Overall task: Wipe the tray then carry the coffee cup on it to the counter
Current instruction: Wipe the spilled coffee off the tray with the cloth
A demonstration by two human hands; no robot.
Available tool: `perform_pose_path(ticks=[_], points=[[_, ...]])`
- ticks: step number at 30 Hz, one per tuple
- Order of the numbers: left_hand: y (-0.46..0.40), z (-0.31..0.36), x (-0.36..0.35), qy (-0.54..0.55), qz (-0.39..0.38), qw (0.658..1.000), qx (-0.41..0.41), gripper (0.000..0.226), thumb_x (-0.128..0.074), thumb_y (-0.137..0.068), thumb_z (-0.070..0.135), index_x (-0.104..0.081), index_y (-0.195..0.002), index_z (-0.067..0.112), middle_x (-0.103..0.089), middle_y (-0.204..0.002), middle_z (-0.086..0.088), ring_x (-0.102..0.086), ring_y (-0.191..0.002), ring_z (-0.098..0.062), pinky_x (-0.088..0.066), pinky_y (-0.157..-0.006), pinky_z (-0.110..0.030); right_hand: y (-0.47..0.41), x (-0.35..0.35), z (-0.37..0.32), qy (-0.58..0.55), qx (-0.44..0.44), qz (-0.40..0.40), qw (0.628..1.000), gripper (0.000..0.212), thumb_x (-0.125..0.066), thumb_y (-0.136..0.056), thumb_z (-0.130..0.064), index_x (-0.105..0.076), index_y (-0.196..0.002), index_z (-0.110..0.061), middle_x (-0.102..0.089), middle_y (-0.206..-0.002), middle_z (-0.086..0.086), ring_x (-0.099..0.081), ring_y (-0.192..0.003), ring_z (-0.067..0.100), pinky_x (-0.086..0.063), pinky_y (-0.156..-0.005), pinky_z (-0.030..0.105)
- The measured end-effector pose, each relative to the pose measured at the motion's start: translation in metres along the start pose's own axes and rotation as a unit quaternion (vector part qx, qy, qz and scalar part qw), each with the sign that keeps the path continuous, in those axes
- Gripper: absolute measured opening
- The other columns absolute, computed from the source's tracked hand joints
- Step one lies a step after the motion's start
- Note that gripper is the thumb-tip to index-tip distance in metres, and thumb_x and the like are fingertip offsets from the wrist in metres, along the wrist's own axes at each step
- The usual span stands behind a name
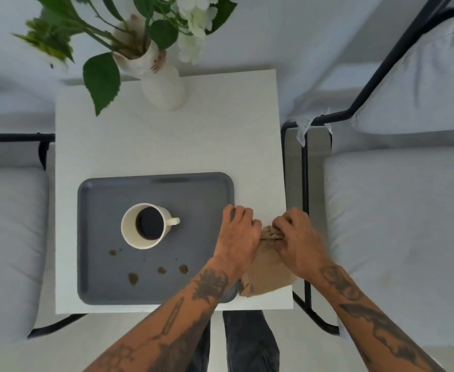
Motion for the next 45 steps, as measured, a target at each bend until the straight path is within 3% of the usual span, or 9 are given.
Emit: perform_pose_path(ticks=[7, 12, 15, 23, 26, 30, 35, 40, 45], points=[[0.053, 0.025, 0.019, 0.089, 0.106, 0.988, -0.072, 0.013, -0.065, -0.088, 0.018, -0.067, -0.100, 0.013, -0.072, -0.109, -0.007, -0.056, -0.124, -0.028, -0.031, -0.114, -0.052, 0.077, 0.018, -0.015, -0.107, -0.096, -0.058, 0.988, 0.026, -0.057, -0.091, -0.017, -0.055, -0.116, -0.016, -0.066, -0.108, 0.005, -0.060, -0.090, 0.020, -0.050, -0.083, 0.032], [0.123, 0.024, 0.034, 0.239, 0.100, 0.962, -0.084, 0.018, -0.062, -0.075, 0.027, -0.063, -0.092, 0.020, -0.070, -0.077, 0.005, -0.063, -0.072, -0.015, -0.052, -0.079, -0.028, 0.117, 0.059, -0.058, -0.078, -0.043, 0.014, 0.996, 0.030, -0.068, -0.077, -0.004, -0.063, -0.099, -0.023, -0.071, -0.091, -0.004, -0.064, -0.073, 0.014, -0.047, -0.067, 0.018], [0.158, 0.000, 0.036, 0.333, 0.080, 0.939, -0.017, 0.025, -0.056, -0.068, 0.033, -0.067, -0.089, 0.025, -0.067, -0.072, 0.009, -0.058, -0.055, -0.011, -0.044, -0.053, -0.022, 0.116, 0.073, -0.105, -0.043, 0.044, 0.032, 0.998, 0.026, -0.046, -0.076, -0.023, -0.057, -0.099, -0.030, -0.062, -0.096, -0.020, -0.054, -0.077, 0.007, -0.039, -0.075, 0.007], [0.211, -0.142, -0.063, 0.485, 0.017, 0.822, 0.299, 0.023, -0.053, -0.098, 0.041, -0.051, -0.116, 0.027, -0.065, -0.102, 0.010, -0.057, -0.086, -0.011, -0.046, -0.073, -0.020, 0.037, -0.045, -0.181, -0.124, -0.031, -0.074, 0.989, 0.041, -0.057, -0.092, -0.029, -0.048, -0.132, -0.027, -0.046, -0.130, -0.013, -0.044, -0.108, -0.002, -0.026, -0.094, 0.002], [0.239, -0.191, -0.086, 0.398, 0.078, 0.832, 0.378, 0.033, -0.067, -0.091, 0.033, -0.064, -0.119, 0.015, -0.066, -0.119, -0.005, -0.059, -0.105, -0.024, -0.048, -0.094, -0.036, 0.031, -0.061, -0.168, -0.138, -0.127, 0.037, 0.982, 0.042, -0.061, -0.089, -0.029, -0.051, -0.129, -0.018, -0.047, -0.135, 0.002, -0.047, -0.116, 0.013, -0.032, -0.100, 0.018], [0.249, -0.170, -0.080, 0.322, 0.133, 0.896, 0.276, 0.040, -0.088, -0.070, 0.023, -0.071, -0.105, 0.014, -0.071, -0.106, -0.008, -0.068, -0.090, -0.027, -0.059, -0.079, -0.042, 0.054, -0.062, -0.119, -0.107, -0.331, 0.131, 0.928, 0.051, -0.066, -0.086, -0.027, -0.046, -0.131, -0.013, -0.044, -0.138, 0.016, -0.050, -0.119, 0.037, -0.043, -0.099, 0.049], [0.189, -0.067, -0.072, 0.251, 0.082, 0.963, 0.048, 0.052, -0.074, -0.079, 0.039, -0.061, -0.126, 0.022, -0.061, -0.136, -0.007, -0.056, -0.127, -0.029, -0.048, -0.103, -0.046, 0.043, -0.082, -0.100, -0.159, -0.357, 0.056, 0.919, 0.039, -0.058, -0.092, -0.019, -0.047, -0.127, -0.005, -0.057, -0.128, 0.020, -0.058, -0.108, 0.040, -0.045, -0.096, 0.050], [0.147, -0.059, -0.100, 0.185, 0.023, 0.980, 0.066, 0.066, -0.036, -0.100, 0.053, -0.019, -0.157, 0.023, -0.008, -0.166, -0.007, -0.002, -0.152, -0.030, -0.016, -0.120, -0.053, 0.034, -0.085, -0.087, -0.133, -0.331, 0.026, 0.934, 0.028, -0.056, -0.093, -0.014, -0.050, -0.118, -0.004, -0.062, -0.115, 0.020, -0.058, -0.096, 0.036, -0.045, -0.090, 0.045], [0.157, -0.084, -0.116, 0.208, 0.076, 0.975, 0.029, 0.059, -0.033, -0.105, 0.046, -0.018, -0.158, 0.026, -0.006, -0.167, 0.001, -0.002, -0.153, -0.023, -0.012, -0.120, -0.053, 0.028, -0.085, -0.086, -0.111, -0.301, 0.019, 0.947, 0.018, -0.057, -0.090, -0.004, -0.051, -0.106, 0.002, -0.060, -0.096, 0.021, -0.051, -0.079, 0.031, -0.040, -0.073, 0.036]])
Point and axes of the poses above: each hand's wrist, its own y-axis away from the middle knuckle, its own x-axis out of the back of the hand, z = x × y, the point moved 8 cm from there along -y, towards the middle knuckle
